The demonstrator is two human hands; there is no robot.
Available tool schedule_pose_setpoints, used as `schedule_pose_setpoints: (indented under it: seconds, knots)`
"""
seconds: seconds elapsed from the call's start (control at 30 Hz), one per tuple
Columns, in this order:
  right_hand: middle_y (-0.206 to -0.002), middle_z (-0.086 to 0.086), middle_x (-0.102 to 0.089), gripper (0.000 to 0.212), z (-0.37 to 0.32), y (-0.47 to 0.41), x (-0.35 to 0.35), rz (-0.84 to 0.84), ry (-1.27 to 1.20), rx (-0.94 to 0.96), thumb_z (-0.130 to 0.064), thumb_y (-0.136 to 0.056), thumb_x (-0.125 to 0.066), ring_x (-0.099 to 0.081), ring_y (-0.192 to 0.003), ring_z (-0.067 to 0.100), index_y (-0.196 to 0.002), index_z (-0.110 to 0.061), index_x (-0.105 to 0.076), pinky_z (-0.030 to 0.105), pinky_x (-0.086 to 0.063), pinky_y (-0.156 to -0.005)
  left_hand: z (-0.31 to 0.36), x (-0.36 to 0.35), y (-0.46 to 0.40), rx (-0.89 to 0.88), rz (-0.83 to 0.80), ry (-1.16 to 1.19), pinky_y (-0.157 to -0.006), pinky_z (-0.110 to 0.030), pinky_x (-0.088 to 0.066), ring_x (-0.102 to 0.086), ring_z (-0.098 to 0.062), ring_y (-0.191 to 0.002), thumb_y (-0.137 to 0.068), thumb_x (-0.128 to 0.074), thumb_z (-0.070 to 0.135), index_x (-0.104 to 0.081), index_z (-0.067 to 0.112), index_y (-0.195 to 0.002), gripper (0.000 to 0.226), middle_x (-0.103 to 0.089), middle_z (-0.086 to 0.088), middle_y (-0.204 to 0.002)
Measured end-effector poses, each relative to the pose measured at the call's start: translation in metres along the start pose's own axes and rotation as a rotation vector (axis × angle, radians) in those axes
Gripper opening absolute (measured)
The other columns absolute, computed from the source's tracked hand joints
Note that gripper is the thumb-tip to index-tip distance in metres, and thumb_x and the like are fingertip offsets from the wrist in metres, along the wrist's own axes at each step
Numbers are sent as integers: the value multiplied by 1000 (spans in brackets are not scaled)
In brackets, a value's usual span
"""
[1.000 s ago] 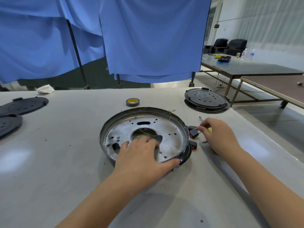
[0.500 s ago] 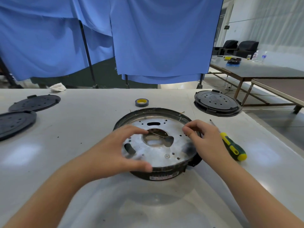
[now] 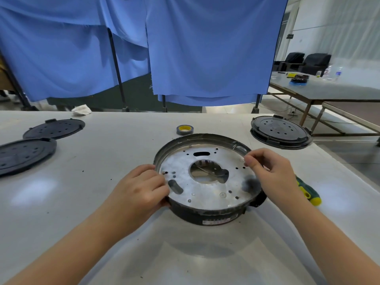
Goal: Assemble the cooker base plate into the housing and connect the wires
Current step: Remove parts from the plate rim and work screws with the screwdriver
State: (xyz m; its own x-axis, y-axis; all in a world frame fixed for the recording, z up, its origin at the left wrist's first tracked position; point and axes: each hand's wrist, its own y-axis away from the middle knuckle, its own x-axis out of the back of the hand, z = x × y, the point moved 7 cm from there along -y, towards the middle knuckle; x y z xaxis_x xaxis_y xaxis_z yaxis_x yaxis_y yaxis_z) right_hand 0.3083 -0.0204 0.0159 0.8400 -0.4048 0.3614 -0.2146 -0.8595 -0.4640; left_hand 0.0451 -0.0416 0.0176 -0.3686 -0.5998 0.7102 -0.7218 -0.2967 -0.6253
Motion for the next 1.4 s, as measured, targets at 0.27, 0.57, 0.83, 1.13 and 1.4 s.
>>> schedule_pose_setpoints:
  seconds: [0.27, 0.57, 0.83, 1.13, 1.4]
  knots:
    - [-80, -15, -64, 13, -20, -6, 21, 315, -94, 99, -19, -92, -62, -60, -75, -7, -85, -30, -62, 6, -45, -68, 22, 5, 7, -47, 112, -76, -69, -39, -51, -52, -27, -58, -79, -71, 1, -63, 8, -63, 19, -57, -7, -65]
    - [-88, -9, -63, 6, -10, -11, 69, 697, -522, -148, -27, -95, -57, -60, -86, 2, -89, -27, -59, 24, -51, -88, 27, 5, -19, 57, 204, 54, -75, -42, -55, -62, -31, -69, -81, -71, 1, -63, 3, -66, 17, -58, -10, -69]
    - [-96, 10, -69, 29, 24, 3, -21, 253, -1080, -711, -11, -102, -34, -65, -90, 25, -107, -2, -61, 40, -52, -89, 38, 15, -42, 30, 298, -1, -79, -39, -56, -69, -26, -80, -76, -67, -10, -62, 6, -69, 17, -55, -9, -67]
    - [-113, 17, -69, 43, 15, 11, -60, 163, -1434, -740, -11, -97, -27, -63, -104, 30, -110, -5, -67, 50, -42, -101, 55, 1, -48, 108, 264, 15, -49, -35, -46, -57, -25, -58, -75, -76, 2, -61, 8, -68, 18, -53, -6, -65]
    - [-124, 16, -64, 45, 22, 17, -67, 80, -1359, -870, -22, -96, -31, -57, -117, 34, -129, -10, -59, 46, -46, -96, 65, -4, -43, 70, 248, 30, -59, -34, -44, -55, -25, -66, -76, -77, 6, -60, 10, -73, 17, -57, -5, -72]
